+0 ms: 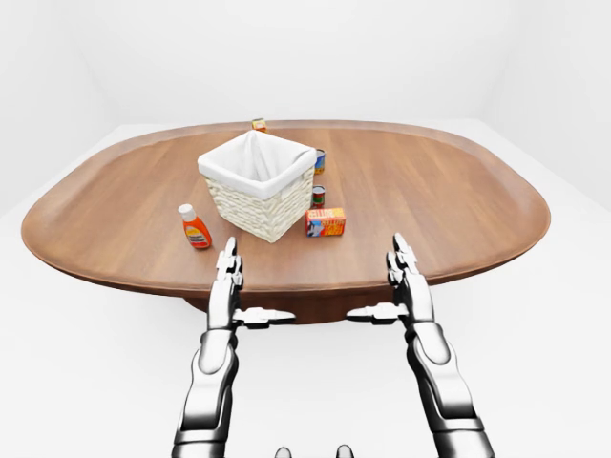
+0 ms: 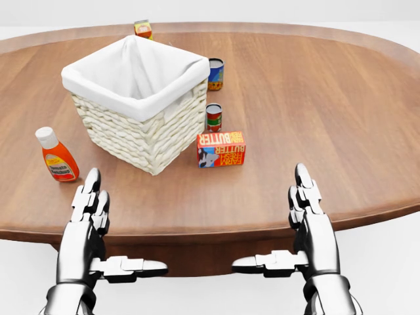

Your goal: Pick up the butter and put it in the basket.

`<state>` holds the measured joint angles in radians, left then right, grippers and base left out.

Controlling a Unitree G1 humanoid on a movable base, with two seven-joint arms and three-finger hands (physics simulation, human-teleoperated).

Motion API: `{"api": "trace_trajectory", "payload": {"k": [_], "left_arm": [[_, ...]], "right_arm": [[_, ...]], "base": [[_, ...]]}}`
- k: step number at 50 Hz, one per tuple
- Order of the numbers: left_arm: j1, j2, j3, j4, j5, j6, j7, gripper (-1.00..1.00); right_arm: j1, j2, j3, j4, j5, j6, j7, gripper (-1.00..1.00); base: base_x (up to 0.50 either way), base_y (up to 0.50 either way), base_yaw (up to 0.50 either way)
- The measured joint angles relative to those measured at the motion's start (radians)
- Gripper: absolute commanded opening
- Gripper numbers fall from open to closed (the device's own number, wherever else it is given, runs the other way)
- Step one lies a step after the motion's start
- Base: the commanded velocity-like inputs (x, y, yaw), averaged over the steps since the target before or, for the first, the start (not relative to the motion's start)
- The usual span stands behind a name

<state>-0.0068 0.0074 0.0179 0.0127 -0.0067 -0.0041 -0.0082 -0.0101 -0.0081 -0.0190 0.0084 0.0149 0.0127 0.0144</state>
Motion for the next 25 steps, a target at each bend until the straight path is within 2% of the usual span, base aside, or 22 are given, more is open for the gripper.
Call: {"api": "trace_trajectory", "payload": {"k": [7,20,25], "left_arm": [[-0.014,0.008,0.017,0.026,-0.004,-0.01,0.001,1.0],[-0.03,0.016,0.032,0.056,-0.011,-0.019,0.004,1.0],[-0.03,0.014,0.032,0.058,-0.014,-0.021,0.003,1.0]], "right_arm": [[-0.012,-0.008,-0.017,0.013,0.019,0.011,0.014,1.0],[-0.029,-0.015,-0.028,0.042,0.031,0.009,0.022,1.0],[-0.031,-0.019,-0.031,0.05,0.028,0.005,0.02,1.0]], "base": [[0.0,0.0,0.0],[0.0,0.0,0.0],[0.0,0.38,0.0]]}}
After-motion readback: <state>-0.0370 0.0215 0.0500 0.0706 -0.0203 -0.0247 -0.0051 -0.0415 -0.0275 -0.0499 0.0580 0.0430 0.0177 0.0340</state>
